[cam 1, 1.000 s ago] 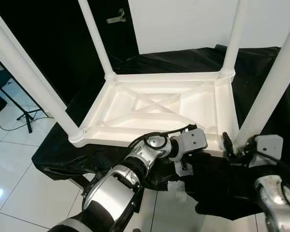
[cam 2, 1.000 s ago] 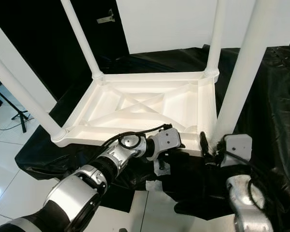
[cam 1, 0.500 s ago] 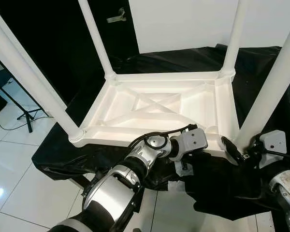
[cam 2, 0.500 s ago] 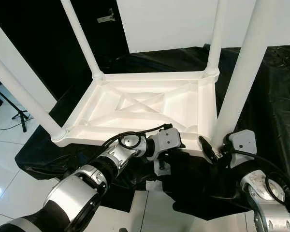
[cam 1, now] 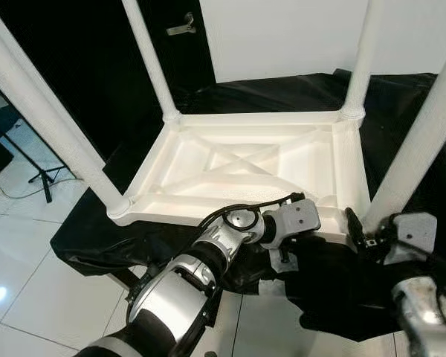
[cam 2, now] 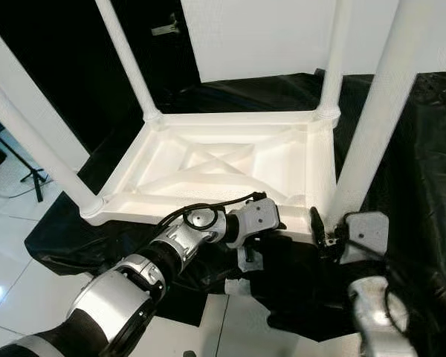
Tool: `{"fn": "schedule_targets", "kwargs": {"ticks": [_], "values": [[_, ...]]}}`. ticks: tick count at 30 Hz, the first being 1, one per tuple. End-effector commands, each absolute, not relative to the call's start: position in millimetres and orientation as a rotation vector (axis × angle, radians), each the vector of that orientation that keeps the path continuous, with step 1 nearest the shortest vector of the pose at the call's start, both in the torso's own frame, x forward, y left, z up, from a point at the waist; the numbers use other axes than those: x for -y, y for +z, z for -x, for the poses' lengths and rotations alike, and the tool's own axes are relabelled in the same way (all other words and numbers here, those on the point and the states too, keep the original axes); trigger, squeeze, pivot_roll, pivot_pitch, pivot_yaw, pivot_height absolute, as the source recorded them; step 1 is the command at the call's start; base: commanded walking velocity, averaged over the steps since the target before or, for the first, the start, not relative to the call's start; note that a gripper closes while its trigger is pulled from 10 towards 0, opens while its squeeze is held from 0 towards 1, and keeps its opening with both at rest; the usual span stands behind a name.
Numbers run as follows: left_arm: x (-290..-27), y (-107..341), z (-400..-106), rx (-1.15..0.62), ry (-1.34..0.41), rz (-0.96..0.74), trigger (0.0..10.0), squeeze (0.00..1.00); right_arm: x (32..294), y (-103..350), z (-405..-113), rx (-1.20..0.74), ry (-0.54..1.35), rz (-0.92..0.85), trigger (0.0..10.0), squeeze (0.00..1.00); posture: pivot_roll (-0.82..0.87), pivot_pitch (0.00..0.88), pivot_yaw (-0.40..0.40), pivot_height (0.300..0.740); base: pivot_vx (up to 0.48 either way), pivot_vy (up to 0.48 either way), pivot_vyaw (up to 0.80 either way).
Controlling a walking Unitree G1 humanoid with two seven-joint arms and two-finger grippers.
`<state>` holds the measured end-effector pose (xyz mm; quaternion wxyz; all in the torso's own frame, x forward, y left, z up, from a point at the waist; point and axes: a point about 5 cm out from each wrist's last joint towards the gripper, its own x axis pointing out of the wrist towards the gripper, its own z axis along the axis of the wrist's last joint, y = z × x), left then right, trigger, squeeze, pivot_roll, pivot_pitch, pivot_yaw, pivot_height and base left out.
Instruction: Building children table
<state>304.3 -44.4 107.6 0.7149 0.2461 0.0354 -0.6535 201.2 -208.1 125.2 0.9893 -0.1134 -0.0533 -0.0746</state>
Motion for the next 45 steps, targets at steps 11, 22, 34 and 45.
{"fn": "schedule_targets", "kwargs": {"ticks": [11,22,34,45], "values": [[36.3,87.4,-303.9,-0.185,-1.343,-0.522,10.0,0.00,214.5,106.5,-187.4,0.016,-0.322,0.200,2.6,0.00,-0.05,0.000,0.135,0.740,0.000,0.000,0.00],[36.3,86.3,-302.9,-0.185,-1.347,-0.523,10.0,0.00,197.7,118.5,-207.6,0.064,0.016,0.188,10.0,0.00,-0.05,0.000,0.138,0.740,0.000,0.000,0.00],[37.8,85.7,-301.7,-0.187,-1.349,-0.518,10.0,0.00,216.2,129.4,-217.3,0.011,0.311,0.273,0.0,0.00,-0.05,0.000,0.136,0.740,0.000,0.000,0.00],[37.9,85.4,-301.3,-0.188,-1.353,-0.518,10.0,0.00,222.7,127.2,-216.9,-0.044,0.330,0.222,0.0,0.00,-0.06,0.000,0.141,0.740,0.000,0.000,0.00]]}}
